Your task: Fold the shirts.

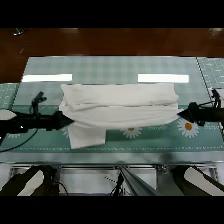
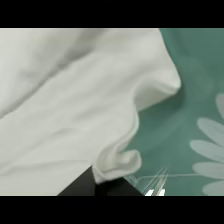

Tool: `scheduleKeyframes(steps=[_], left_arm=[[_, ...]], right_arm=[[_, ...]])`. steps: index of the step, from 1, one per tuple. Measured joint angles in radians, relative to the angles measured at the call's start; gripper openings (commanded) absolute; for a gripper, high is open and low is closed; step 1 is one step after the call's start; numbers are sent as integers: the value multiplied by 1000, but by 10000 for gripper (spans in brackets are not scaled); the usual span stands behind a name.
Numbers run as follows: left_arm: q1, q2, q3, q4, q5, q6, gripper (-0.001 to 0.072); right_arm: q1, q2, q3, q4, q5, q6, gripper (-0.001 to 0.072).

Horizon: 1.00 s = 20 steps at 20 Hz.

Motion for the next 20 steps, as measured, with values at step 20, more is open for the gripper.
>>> scheduleKeyframes(steps=[20], left_arm=[[-71, -853, 971, 90, -53, -195, 60]], right_arm=[[241, -471, 539, 55, -131, 156, 51]])
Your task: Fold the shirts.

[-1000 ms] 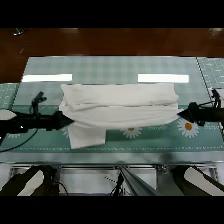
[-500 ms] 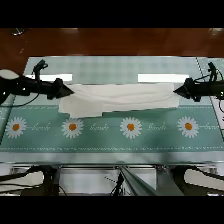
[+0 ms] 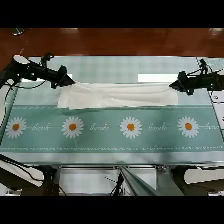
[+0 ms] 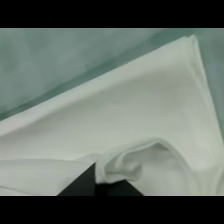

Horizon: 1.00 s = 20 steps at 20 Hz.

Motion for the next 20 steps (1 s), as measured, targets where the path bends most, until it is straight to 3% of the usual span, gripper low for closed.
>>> scheduleKeyframes(steps=[1, 2, 7, 10, 12, 16, 20], left_arm=[[6, -10, 7, 2, 0, 0, 308], [10, -16, 12, 5, 2, 0, 698], [64, -26, 83, 35, -120, 8, 702], [151, 31, 112, 171, -243, 8, 702], [211, 113, 63, 256, -252, 5, 702], [249, 392, -251, 182, -96, 64, 702], [159, 643, -568, 103, 74, 125, 702]], right_arm=[[1, -12, 3, 3, -8, 3, 331], [1, -19, 6, 8, -21, 4, 643], [-38, -38, 53, 16, 39, -10, 626], [-110, -35, 91, -42, 155, -25, 626], [-151, -31, 89, -97, 201, -29, 626], [-162, -46, 46, -127, 179, -52, 626], [-125, -90, 31, -90, 124, -74, 626]])
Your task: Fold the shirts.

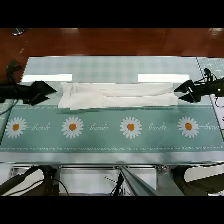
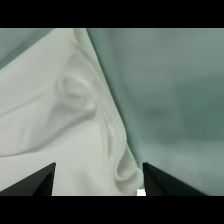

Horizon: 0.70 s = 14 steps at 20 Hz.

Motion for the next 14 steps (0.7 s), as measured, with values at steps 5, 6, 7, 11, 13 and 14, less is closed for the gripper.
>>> scheduleKeyframes(steps=[5, 6, 7, 11, 13, 14], left_arm=[[-172, 86, -133, -48, 84, 23, 701], [-203, 84, -140, -55, 94, 24, 699], [-232, 77, -144, -70, 111, 26, 697], [-313, 38, -142, -90, 130, 35, 30], [-341, 27, -140, -114, 142, 66, 30], [-359, 22, -138, -132, 149, 88, 28]], right_arm=[[64, -42, -4, 35, -37, -8, 331], [82, -47, -5, 27, -45, -8, 29], [96, -48, -6, 12, -48, -13, 22], [117, 30, -6, 21, -8, -26, 22], [112, 123, -13, -12, 32, -30, 22], [111, 191, -29, -37, 54, -33, 22]])
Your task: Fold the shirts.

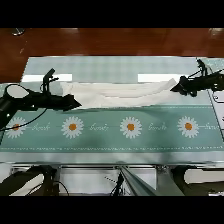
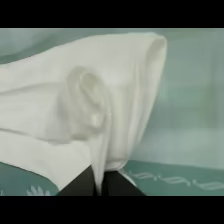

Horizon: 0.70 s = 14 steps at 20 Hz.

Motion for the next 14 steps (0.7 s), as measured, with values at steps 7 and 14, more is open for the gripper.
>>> scheduleKeyframes(steps=[7, 14], left_arm=[[-312, -169, 194, 85, 136, -50, 28], [-632, -539, 624, 143, 163, -193, 28]], right_arm=[[-4, 582, -243, -65, 80, 46, 22], [-4, 943, -353, -63, 158, 160, 23]])
